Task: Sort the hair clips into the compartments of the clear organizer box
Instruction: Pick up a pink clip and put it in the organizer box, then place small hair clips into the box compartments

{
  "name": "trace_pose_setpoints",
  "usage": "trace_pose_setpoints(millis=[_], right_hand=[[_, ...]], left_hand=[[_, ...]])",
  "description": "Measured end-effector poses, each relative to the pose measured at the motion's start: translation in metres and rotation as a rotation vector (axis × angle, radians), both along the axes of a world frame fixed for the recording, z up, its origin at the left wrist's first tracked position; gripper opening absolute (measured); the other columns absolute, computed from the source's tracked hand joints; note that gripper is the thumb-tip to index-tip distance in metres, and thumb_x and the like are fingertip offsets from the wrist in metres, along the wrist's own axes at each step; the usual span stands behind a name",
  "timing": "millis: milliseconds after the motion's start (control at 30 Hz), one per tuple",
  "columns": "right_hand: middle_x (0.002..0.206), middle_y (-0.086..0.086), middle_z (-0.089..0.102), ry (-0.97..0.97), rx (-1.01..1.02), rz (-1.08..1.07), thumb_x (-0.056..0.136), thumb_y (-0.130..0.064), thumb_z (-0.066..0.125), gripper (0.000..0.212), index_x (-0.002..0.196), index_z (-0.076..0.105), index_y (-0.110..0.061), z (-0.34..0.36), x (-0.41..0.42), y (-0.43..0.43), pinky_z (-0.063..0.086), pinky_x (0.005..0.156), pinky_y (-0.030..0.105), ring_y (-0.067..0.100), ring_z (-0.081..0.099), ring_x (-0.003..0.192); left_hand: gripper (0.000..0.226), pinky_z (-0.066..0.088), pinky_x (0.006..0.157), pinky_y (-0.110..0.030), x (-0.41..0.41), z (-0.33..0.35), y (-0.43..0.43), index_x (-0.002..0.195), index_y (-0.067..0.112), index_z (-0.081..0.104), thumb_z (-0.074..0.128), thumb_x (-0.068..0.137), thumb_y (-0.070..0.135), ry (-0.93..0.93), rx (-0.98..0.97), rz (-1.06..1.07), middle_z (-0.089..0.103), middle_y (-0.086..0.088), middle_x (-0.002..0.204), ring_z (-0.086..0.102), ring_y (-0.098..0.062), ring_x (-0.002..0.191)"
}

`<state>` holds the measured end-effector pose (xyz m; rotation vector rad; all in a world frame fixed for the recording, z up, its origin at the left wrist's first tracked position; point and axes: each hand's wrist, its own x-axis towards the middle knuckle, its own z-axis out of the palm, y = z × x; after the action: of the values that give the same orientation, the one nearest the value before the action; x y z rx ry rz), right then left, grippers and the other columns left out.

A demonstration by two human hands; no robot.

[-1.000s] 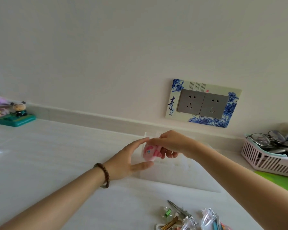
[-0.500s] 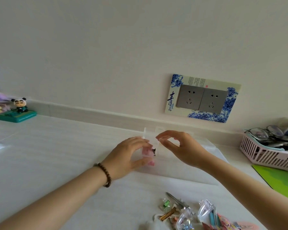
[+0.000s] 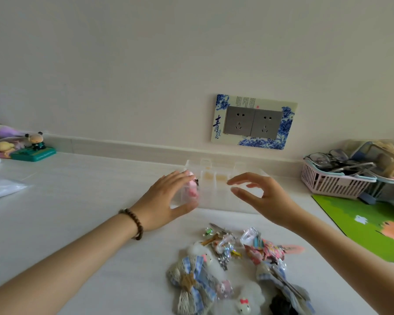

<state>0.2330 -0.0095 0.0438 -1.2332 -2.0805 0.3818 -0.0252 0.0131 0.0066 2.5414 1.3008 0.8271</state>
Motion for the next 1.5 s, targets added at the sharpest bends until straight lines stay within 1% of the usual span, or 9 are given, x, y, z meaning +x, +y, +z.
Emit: trace_pose_setpoints(millis=[233, 500, 567, 733, 833, 933, 1133, 1267, 1500], right_hand=[[0.103, -0.022, 0.063, -0.164, -0.341, 0.016, 0.081, -0.049, 0.058, 0.035, 0.109, 0.065, -0.03, -0.017, 0.024, -0.039, 0.047, 0.096, 0.026, 0.0, 0.06, 0.102], [0.107, -0.001, 0.071, -0.146, -0.442, -0.123, 0.08, -0.045, 0.066, 0.032, 0.108, 0.068, -0.031, -0.037, 0.036, -0.032, 0.052, 0.088, 0.037, 0.025, 0.065, 0.096], [0.101, 0.0, 0.073, -0.152, -0.441, -0.11, 0.077, -0.045, 0.069, 0.029, 0.103, 0.07, -0.031, -0.037, 0.039, -0.029, 0.053, 0.086, 0.039, 0.031, 0.065, 0.095], [0.088, -0.01, 0.07, -0.147, -0.392, -0.069, 0.079, -0.031, 0.072, 0.021, 0.098, 0.072, -0.023, -0.037, 0.039, -0.022, 0.047, 0.065, 0.006, 0.008, 0.065, 0.083], [0.08, -0.008, 0.071, -0.067, -0.372, -0.052, 0.076, -0.028, 0.075, 0.014, 0.089, 0.073, -0.023, -0.037, 0.039, -0.016, 0.047, 0.061, 0.007, 0.006, 0.061, 0.07], [0.081, 0.001, 0.073, 0.075, -0.344, -0.009, 0.075, -0.025, 0.076, 0.01, 0.083, 0.072, -0.022, -0.029, 0.035, -0.009, 0.05, 0.059, 0.015, 0.006, 0.062, 0.067], [0.082, 0.007, 0.073, 0.294, -0.206, 0.017, 0.074, -0.022, 0.075, 0.015, 0.086, 0.073, -0.013, -0.005, 0.018, 0.013, 0.05, 0.059, 0.015, 0.003, 0.061, 0.063], [0.081, 0.004, 0.073, 0.366, -0.16, 0.03, 0.071, -0.024, 0.076, 0.017, 0.085, 0.072, -0.015, 0.003, 0.004, 0.027, 0.052, 0.062, 0.017, 0.007, 0.063, 0.067], [0.084, 0.001, 0.073, 0.281, -0.152, 0.098, 0.072, -0.018, 0.077, 0.019, 0.089, 0.07, -0.015, 0.005, -0.02, 0.048, 0.051, 0.069, 0.013, 0.005, 0.065, 0.07]], left_hand=[[0.048, 0.03, 0.099, -0.018, 0.02, -0.003, -0.054, 0.121, 0.036, 0.053, 0.05, 0.079, 0.058, -0.042, -0.363, -0.073, 0.048, 0.024, 0.125, 0.041, 0.005, 0.117], [0.028, 0.04, 0.07, -0.002, 0.048, -0.006, -0.056, 0.108, 0.023, 0.064, 0.056, 0.086, 0.038, -0.229, -0.413, -0.058, 0.064, 0.013, 0.104, 0.058, -0.005, 0.093], [0.027, 0.04, 0.072, -0.002, 0.051, -0.006, -0.054, 0.109, 0.024, 0.063, 0.055, 0.087, 0.038, -0.264, -0.382, -0.046, 0.063, 0.011, 0.105, 0.056, -0.005, 0.094], [0.041, 0.033, 0.085, -0.004, 0.045, -0.007, -0.039, 0.121, 0.027, 0.055, 0.052, 0.085, 0.045, -0.312, -0.211, -0.015, 0.051, 0.011, 0.119, 0.047, -0.003, 0.112], [0.062, 0.022, 0.1, -0.009, 0.036, -0.008, -0.024, 0.128, 0.032, 0.048, 0.039, 0.078, 0.068, -0.18, -0.027, 0.021, 0.045, 0.007, 0.133, 0.037, -0.007, 0.124], [0.059, 0.011, 0.106, -0.021, 0.031, -0.011, -0.009, 0.131, 0.035, 0.044, 0.031, 0.081, 0.062, 0.022, 0.013, 0.051, 0.033, 0.007, 0.146, 0.019, -0.009, 0.137], [0.05, 0.031, 0.102, -0.017, 0.026, -0.011, 0.001, 0.117, 0.03, 0.056, 0.03, 0.084, 0.059, -0.101, 0.055, -0.013, 0.053, 0.018, 0.118, 0.038, 0.005, 0.116], [0.052, 0.025, 0.09, 0.002, 0.02, -0.005, -0.012, 0.117, 0.03, 0.056, 0.029, 0.084, 0.061, -0.093, 0.037, -0.049, 0.051, 0.022, 0.116, 0.039, 0.013, 0.11], [0.046, 0.033, 0.093, -0.007, 0.001, -0.005, -0.041, 0.103, 0.031, 0.056, 0.029, 0.085, 0.063, -0.106, 0.028, -0.107, 0.059, 0.018, 0.106, 0.045, 0.008, 0.113]])
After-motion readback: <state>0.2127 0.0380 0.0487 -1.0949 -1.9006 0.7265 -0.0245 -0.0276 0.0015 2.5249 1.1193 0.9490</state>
